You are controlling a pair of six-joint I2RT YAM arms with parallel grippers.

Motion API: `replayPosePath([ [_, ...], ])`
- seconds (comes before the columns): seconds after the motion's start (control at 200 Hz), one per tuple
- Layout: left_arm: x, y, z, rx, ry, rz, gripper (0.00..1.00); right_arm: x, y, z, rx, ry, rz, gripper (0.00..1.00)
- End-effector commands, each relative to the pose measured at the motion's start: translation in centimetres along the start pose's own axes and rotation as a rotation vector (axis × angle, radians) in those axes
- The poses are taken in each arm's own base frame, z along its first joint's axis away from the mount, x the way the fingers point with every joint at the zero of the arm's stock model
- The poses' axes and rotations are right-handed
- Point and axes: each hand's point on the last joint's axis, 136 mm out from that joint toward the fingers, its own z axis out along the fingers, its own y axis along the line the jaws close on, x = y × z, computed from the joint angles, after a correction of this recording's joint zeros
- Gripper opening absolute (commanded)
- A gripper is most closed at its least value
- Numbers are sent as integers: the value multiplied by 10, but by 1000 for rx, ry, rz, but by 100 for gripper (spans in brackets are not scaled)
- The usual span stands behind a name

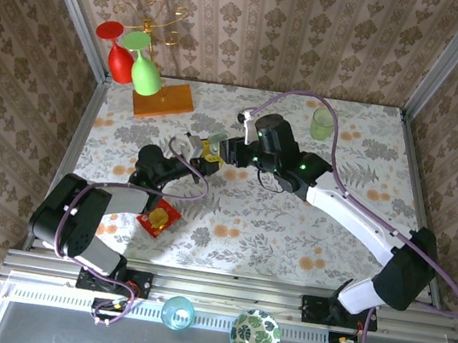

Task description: Insert wireless bluetooth earbuds into charging case

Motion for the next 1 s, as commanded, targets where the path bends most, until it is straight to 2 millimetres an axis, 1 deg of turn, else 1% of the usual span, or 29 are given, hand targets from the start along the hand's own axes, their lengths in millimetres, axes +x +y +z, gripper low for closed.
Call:
replayPosePath([
  [0.0, -12, -16, -1, 87, -42, 76, 21, -26, -5, -17, 10, -89, 37, 40],
  [0.09, -14, -20, -2, 108, -52, 87, 21, -31, -12, -15, 33, -73, 47, 42],
  [0.15, -16, -21, -3, 113, -59, 96, 21, -28, -17, -8, 48, -32, 52, 44],
  [0.205, -19, -23, -3, 118, -63, 99, 21, -25, -18, -1, 46, 7, 49, 46],
  [0.315, -24, -26, -5, 124, -73, 106, 21, -23, -16, 12, 24, 43, 57, 53],
  [0.42, -25, -28, -5, 138, -76, 100, 21, -16, -17, 23, 20, 81, 57, 55],
  [0.505, -30, -30, -4, 150, -85, 102, 21, -5, -21, 31, 29, 126, 60, 55],
  [0.605, -33, -27, -3, 132, -90, 103, 21, 4, -19, 31, 9, 153, 60, 55],
  [0.705, -33, -21, -3, 98, -91, 92, 21, 12, -18, 26, -5, 173, 55, 56],
  [0.795, -30, -19, -2, 89, -85, 81, 21, 13, -17, 20, -5, 175, 49, 56],
  [0.865, -32, -17, -2, 79, -90, 79, 21, 16, -17, 16, -12, 175, 45, 56],
  [0.995, -36, -18, -4, 72, -98, 78, 21, 12, -13, 4, -28, 142, 40, 56],
])
